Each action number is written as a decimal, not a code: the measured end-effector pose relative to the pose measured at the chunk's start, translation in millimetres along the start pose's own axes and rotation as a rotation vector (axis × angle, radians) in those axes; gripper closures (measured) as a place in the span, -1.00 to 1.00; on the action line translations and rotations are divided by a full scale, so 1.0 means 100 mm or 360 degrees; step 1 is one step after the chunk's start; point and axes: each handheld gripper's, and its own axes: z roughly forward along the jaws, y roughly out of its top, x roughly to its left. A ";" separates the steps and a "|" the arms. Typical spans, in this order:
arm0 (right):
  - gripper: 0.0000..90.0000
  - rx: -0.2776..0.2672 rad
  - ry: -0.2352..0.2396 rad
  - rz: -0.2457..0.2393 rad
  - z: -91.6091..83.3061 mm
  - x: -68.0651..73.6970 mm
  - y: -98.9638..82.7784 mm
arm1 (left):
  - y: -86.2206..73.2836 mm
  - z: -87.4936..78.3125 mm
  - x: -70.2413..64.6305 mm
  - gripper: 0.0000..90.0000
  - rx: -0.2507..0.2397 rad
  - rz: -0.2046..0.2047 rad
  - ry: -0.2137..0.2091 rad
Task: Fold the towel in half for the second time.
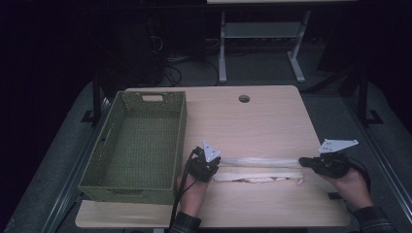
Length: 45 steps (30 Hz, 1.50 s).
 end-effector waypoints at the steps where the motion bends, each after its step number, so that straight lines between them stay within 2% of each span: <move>1: 0.90 0.0003 -0.0001 -0.0004 0.00 0.01 -0.01 | -0.01 0.00 0.00 0.90 0.0003 0.0000 -0.0002; 11: 0.90 -0.0028 0.0021 0.0000 -0.11 0.11 -0.08 | -0.12 -0.07 -0.06 0.90 0.0013 -0.0026 -0.0041; 16: 0.90 0.0025 0.0061 0.0015 -0.08 0.15 -0.14 | -0.18 -0.03 -0.08 0.89 0.0076 -0.0026 -0.0064; 19: 0.87 0.0043 0.0073 0.0029 -0.07 0.16 -0.15 | -0.20 -0.03 -0.09 0.85 0.0081 -0.0035 -0.0070; 21: 0.77 0.0020 0.0078 0.0025 -0.09 0.15 -0.14 | -0.18 -0.06 -0.09 0.72 0.0058 -0.0046 -0.0076; 24: 0.73 -0.0063 0.0080 0.0049 -0.17 0.13 -0.12 | -0.13 -0.13 -0.09 0.59 0.0015 -0.0045 -0.0092; 27: 0.74 -0.0131 0.0071 0.0059 -0.23 0.12 -0.09 | -0.06 -0.18 -0.10 0.58 -0.0027 -0.0032 -0.0100; 29: 0.78 -0.0139 0.0086 0.0057 -0.24 0.13 -0.08 | -0.03 -0.17 -0.11 0.59 -0.0033 -0.0029 -0.0119; 31: 0.84 -0.0101 0.0108 0.0062 -0.21 0.15 -0.09 | -0.03 -0.14 -0.12 0.63 -0.0022 -0.0029 -0.0162; 32: 0.85 -0.0085 0.0120 0.0037 -0.18 0.16 -0.10 | -0.04 -0.12 -0.13 0.64 -0.0017 -0.0033 -0.0192; 35: 0.88 -0.0013 0.0167 0.0046 -0.09 0.20 -0.12 | -0.10 -0.04 -0.15 0.66 0.0028 -0.0039 -0.0288; 36: 0.89 0.0004 0.0188 0.0040 -0.05 0.21 -0.13 | -0.12 -0.01 -0.16 0.66 0.0052 -0.0052 -0.0298; 37: 0.90 0.0039 0.0200 0.0047 -0.03 0.22 -0.14 | -0.14 0.02 -0.16 0.67 0.0079 -0.0023 -0.0297; 40: 0.93 0.0119 0.0211 0.0022 0.05 0.24 -0.18 | -0.22 0.10 -0.16 0.68 0.0135 -0.0027 -0.0301; 41: 0.94 0.0137 0.0212 0.0010 0.07 0.24 -0.20 | -0.23 0.12 -0.15 0.68 0.0156 -0.0008 -0.0282; 43: 0.96 0.0166 0.0212 0.0027 0.08 0.24 -0.20 | -0.26 0.15 -0.14 0.69 0.0164 -0.0019 -0.0284; 45: 0.98 0.0179 0.0187 0.0005 0.09 0.24 -0.20 | -0.26 0.15 -0.13 0.72 0.0165 0.0038 -0.0265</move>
